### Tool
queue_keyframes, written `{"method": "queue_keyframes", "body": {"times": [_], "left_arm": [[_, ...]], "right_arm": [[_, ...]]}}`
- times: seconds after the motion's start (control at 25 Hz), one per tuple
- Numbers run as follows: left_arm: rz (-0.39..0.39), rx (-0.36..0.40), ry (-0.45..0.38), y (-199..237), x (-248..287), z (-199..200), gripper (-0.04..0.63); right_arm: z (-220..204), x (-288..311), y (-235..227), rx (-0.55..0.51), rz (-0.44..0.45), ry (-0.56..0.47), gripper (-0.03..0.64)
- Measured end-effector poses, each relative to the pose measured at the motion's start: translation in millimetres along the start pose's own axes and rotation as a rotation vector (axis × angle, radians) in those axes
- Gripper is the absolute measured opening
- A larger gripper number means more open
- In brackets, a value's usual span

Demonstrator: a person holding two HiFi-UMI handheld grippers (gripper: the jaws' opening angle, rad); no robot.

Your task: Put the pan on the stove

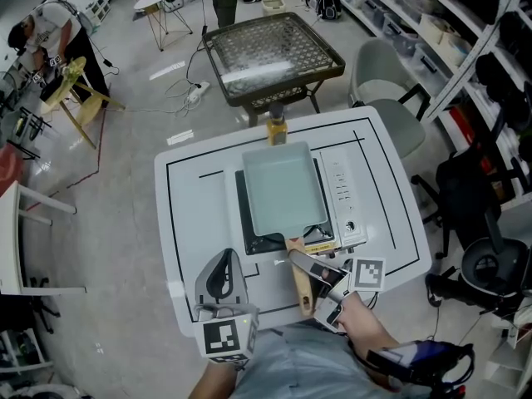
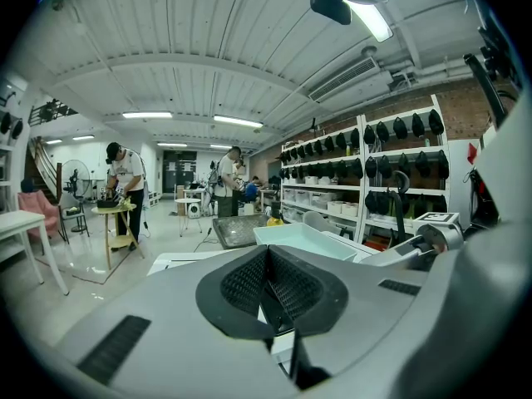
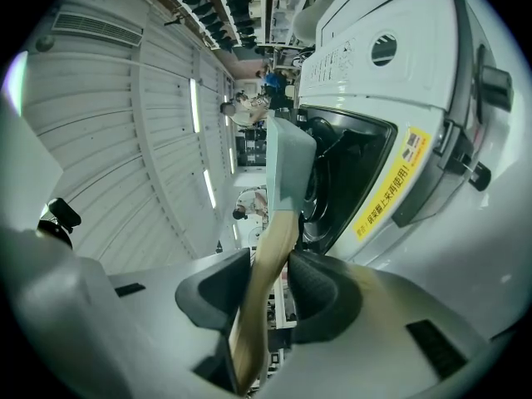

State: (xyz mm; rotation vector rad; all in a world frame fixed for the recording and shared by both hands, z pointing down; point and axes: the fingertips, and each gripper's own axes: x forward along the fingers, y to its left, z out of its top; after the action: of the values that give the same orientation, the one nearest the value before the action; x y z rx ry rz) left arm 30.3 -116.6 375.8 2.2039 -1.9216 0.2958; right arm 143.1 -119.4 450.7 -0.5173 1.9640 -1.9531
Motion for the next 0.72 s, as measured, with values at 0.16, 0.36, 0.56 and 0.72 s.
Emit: {"method": "queue_keyframes", "body": {"times": [0.16,0.36,0.56,0.72], "left_arm": [[0.002,0.004,-0.001,-1.0,-1.2,0.5,0.018],[0.006,0.017,-0.007,-1.5,-7.1,7.3,0.018],[0.023,0.026,-0.024,-1.6,-14.6,11.4,0.018],[0.013,0.038,-0.058,-13.0,-20.6,20.3,0.018]], "right_arm": [[-0.5,2.3,5.3,-0.017,0.036,0.011,0.166],[1.5,-0.8,7.3,-0.042,0.030,0.000,0.206],[9.1,-20.6,13.5,-0.076,0.044,-0.052,0.209],[16.9,-53.8,20.0,-0.153,0.031,-0.112,0.209]]}}
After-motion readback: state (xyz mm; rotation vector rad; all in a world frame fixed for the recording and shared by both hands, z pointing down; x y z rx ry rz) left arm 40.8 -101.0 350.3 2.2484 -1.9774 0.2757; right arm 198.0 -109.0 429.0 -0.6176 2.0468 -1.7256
